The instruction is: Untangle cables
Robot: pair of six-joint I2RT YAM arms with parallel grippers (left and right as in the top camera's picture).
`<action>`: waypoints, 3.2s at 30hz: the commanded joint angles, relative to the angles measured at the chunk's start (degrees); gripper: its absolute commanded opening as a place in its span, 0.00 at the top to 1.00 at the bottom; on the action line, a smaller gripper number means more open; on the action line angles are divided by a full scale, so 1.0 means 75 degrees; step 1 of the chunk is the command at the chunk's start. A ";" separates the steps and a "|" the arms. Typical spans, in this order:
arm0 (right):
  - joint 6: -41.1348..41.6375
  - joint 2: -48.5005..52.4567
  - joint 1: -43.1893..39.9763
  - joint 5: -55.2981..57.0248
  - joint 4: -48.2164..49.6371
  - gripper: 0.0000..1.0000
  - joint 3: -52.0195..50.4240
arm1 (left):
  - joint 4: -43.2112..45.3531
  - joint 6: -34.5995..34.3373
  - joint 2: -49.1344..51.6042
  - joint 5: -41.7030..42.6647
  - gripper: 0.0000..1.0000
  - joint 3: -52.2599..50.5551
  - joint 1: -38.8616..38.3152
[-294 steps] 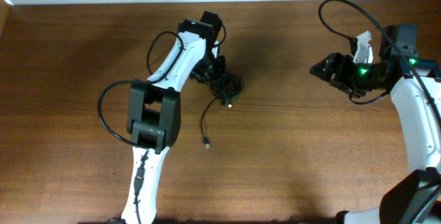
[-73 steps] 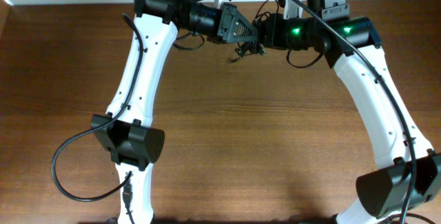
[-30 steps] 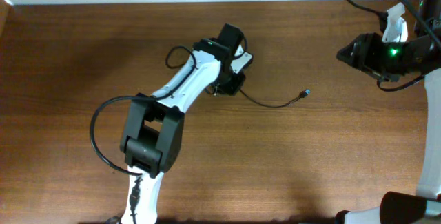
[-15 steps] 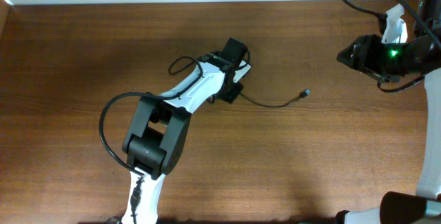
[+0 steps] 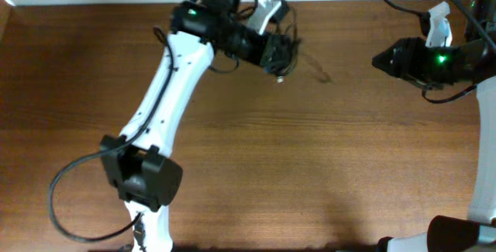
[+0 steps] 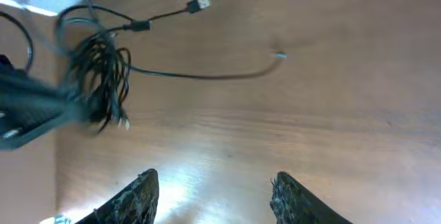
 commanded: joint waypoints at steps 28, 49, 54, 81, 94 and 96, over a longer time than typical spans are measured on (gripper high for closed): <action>0.2541 0.1212 0.1725 -0.0149 0.2690 0.96 0.0108 | 0.4275 -0.4969 -0.0117 0.5438 1.00 0.0224 0.0560; -0.1096 0.0697 -0.0606 0.0970 -0.1192 0.63 0.0111 | -0.0542 -0.0501 -0.0114 -0.0889 1.00 0.0187 0.0711; -0.1160 0.0694 -0.0376 0.0236 -0.1236 0.23 0.0114 | -0.0595 -0.0571 -0.0114 -0.0440 1.00 0.0187 -0.0385; 0.1480 0.1600 0.1332 0.1233 0.0941 0.96 0.0114 | 0.0764 -0.2270 -0.0114 0.0102 1.00 0.0187 0.0003; 0.0702 0.0507 -0.1693 0.2591 -0.0504 0.96 0.0114 | -0.1568 -0.2206 -0.0114 -0.7624 1.00 0.0187 0.0443; 0.0790 0.0507 -0.1690 0.3191 -0.0615 0.96 0.0114 | -0.1798 -0.2206 -0.0114 -0.8247 1.00 0.0187 0.0443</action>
